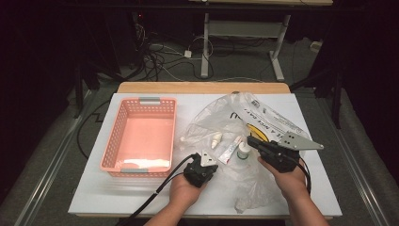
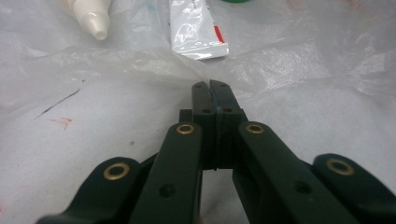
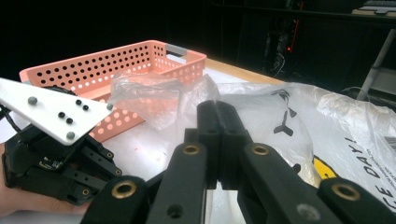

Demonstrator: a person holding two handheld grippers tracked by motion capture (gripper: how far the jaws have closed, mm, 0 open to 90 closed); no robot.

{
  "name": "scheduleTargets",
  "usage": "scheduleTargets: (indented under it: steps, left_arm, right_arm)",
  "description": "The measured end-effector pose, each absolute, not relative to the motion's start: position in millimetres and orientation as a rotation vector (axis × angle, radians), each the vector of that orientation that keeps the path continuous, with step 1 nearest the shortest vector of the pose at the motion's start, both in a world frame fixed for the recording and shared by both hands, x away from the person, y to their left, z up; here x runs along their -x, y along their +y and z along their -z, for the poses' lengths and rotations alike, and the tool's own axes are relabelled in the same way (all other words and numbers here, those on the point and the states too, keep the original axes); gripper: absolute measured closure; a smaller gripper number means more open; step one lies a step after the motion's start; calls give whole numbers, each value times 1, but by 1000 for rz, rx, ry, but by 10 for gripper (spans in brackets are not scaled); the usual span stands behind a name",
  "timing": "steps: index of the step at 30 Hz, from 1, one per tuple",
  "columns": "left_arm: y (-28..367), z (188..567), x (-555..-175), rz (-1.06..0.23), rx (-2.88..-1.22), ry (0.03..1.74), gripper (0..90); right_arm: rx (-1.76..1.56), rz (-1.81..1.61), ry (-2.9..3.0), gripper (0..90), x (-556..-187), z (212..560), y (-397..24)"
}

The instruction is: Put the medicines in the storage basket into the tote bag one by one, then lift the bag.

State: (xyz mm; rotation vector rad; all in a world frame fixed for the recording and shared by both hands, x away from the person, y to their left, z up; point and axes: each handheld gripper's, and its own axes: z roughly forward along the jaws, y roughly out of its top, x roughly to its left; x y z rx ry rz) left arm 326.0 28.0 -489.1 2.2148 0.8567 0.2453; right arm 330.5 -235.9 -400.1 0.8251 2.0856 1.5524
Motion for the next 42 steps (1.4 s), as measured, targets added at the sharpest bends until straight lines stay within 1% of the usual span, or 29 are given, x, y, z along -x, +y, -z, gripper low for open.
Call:
scheduleTargets:
  steps: [3, 12, 17, 26, 32, 35, 42]
  left_arm:
    - [30, 489, -325, -250, -2199, 866, 884]
    - [47, 485, -316, -269, -2015, 828, 885]
    - [50, 483, -311, -308, -1995, 793, 885]
    - [60, 465, -304, -387, -1893, 766, 885]
    - [60, 456, -303, -402, -1863, 770, 884]
    - [61, 446, -305, -422, -1839, 759, 884]
    - [66, 411, -315, -508, -1747, 716, 884]
  right_arm:
    - [-836, -1549, 2087, 900, -330, 401, -236]
    - [-852, -1554, 2071, 900, -330, 403, -238]
    - [-856, -1550, 2069, 900, -331, 405, -237]
    - [-854, -1565, 2028, 900, -330, 401, -237]
    - [-852, -1576, 2014, 900, -329, 401, -237]
    - [-856, -1578, 1997, 900, -330, 400, -235]
    - [-851, -1581, 1943, 900, -335, 390, -229]
